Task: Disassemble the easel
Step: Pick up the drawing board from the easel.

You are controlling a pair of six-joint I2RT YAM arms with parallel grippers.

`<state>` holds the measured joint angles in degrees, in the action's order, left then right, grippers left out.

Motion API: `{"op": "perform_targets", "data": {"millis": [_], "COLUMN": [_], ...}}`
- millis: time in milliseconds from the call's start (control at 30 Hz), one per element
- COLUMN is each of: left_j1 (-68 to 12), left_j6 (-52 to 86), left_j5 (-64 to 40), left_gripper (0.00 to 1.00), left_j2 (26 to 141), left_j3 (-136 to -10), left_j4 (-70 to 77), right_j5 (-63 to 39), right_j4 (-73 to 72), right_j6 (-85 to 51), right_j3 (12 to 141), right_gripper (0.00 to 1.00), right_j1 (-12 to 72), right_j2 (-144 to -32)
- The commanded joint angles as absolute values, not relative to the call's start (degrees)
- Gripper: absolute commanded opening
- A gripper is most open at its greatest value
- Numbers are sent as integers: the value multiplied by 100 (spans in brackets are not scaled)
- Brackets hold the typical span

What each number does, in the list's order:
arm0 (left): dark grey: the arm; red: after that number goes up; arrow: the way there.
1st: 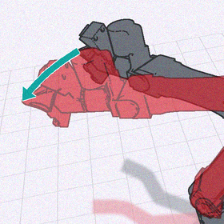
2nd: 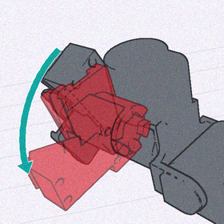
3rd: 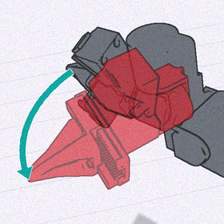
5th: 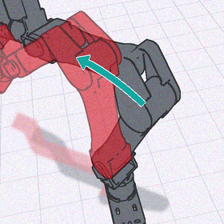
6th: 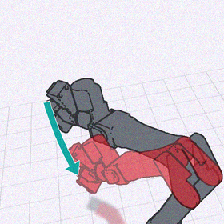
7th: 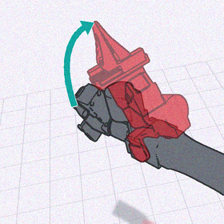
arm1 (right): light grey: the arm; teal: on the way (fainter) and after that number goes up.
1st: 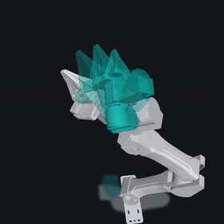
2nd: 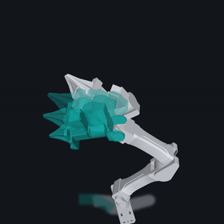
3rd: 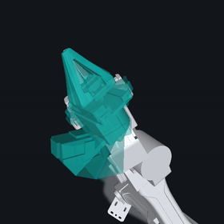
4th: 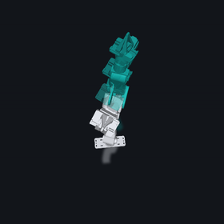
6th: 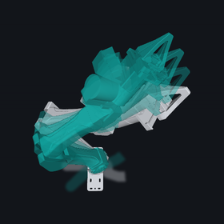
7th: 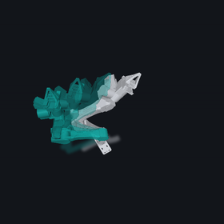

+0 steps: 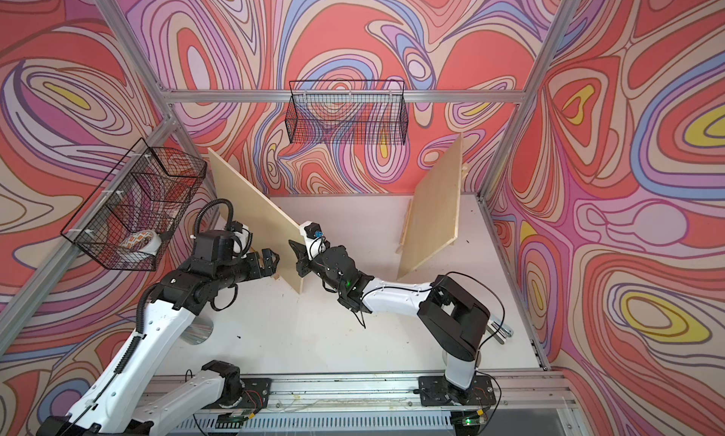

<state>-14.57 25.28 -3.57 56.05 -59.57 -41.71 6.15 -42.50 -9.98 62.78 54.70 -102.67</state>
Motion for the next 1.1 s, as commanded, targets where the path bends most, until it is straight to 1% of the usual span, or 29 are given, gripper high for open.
{"op": "perform_targets", "data": {"millis": [0, 233, 467, 733, 967, 1067], "left_j1": [-1429, -1429, -1431, -1424, -1425, -1430], "left_j6": [2618, 2592, 2531, 2491, 2479, 2466], "left_j5": [-200, -84, 35, 116, 176, 159], "left_gripper": [99, 99, 100, 100, 100, 100], "left_j2": [5546, 5485, 5370, 5269, 5195, 5168], "left_j3": [-5906, -5904, -5893, -5905, -5896, -5895], "left_j4": [-4135, -4153, -4153, -4163, -4166, -4162], "right_j5": [786, 685, 365, 348, 484, 470], "right_j4": [-4516, -5068, -5127, -4814, -4715, -4519], "right_j6": [-976, -1613, -2010, -1929, -1814, -1853], "right_j3": [6460, 6881, 7706, 8317, 8418, 8416], "right_gripper": [0, 0, 0, 0, 0, 0], "right_j1": [5411, 5191, 5177, 5171, 5176, 5177], "right_j2": [-10417, -10471, -10564, -10399, -10187, -9850]}}
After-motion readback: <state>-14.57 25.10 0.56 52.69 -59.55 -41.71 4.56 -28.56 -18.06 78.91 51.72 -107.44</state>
